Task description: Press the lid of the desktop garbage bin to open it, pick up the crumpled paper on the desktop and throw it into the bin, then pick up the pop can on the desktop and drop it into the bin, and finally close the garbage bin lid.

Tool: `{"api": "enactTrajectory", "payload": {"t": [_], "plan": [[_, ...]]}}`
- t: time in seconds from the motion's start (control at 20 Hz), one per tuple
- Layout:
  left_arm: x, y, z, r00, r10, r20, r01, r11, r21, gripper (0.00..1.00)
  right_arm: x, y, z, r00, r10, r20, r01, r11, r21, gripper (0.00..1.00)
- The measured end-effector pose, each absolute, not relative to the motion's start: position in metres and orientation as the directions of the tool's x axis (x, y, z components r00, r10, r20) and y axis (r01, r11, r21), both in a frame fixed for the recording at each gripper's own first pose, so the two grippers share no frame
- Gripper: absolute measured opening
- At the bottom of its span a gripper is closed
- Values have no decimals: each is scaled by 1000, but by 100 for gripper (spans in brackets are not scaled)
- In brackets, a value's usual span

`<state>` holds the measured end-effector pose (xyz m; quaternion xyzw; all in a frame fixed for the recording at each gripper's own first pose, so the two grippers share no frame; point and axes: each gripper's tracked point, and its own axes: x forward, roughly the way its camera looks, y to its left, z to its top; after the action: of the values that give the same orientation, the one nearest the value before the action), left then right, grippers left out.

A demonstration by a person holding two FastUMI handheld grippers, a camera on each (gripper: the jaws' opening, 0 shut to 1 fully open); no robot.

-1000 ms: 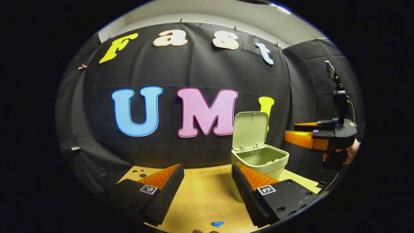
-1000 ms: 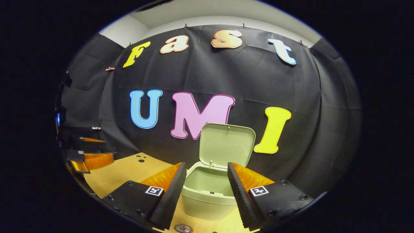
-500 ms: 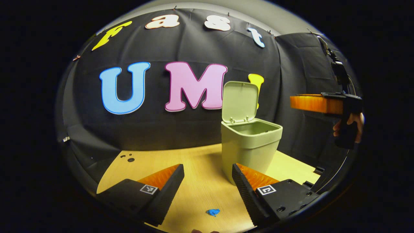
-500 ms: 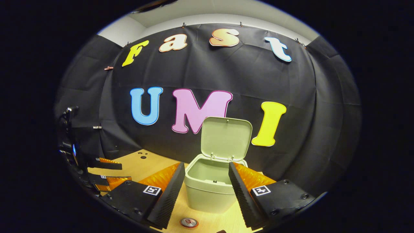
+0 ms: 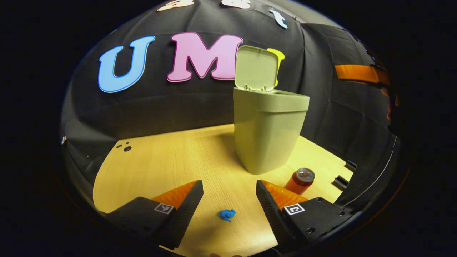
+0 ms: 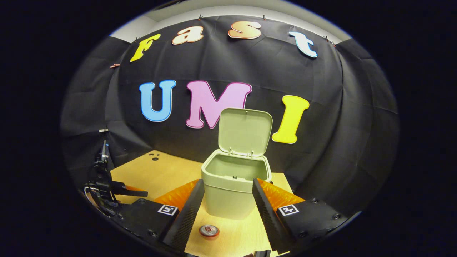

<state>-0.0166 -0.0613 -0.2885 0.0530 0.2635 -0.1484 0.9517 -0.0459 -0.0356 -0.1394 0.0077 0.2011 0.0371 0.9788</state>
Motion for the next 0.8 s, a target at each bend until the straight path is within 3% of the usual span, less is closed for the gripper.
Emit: {"api": "enactTrajectory", "payload": {"t": [0.35,0.8], "plan": [[-16,-54,-355,742,-215,-635,299,954,25,96,-73,-49,-193,813,-2,-583,16,1000,18,86],[-9,-58,-392,692,-214,-689,316,948,24,94,-94,-56,-214,745,-24,-667,79,995,53,87]]}}
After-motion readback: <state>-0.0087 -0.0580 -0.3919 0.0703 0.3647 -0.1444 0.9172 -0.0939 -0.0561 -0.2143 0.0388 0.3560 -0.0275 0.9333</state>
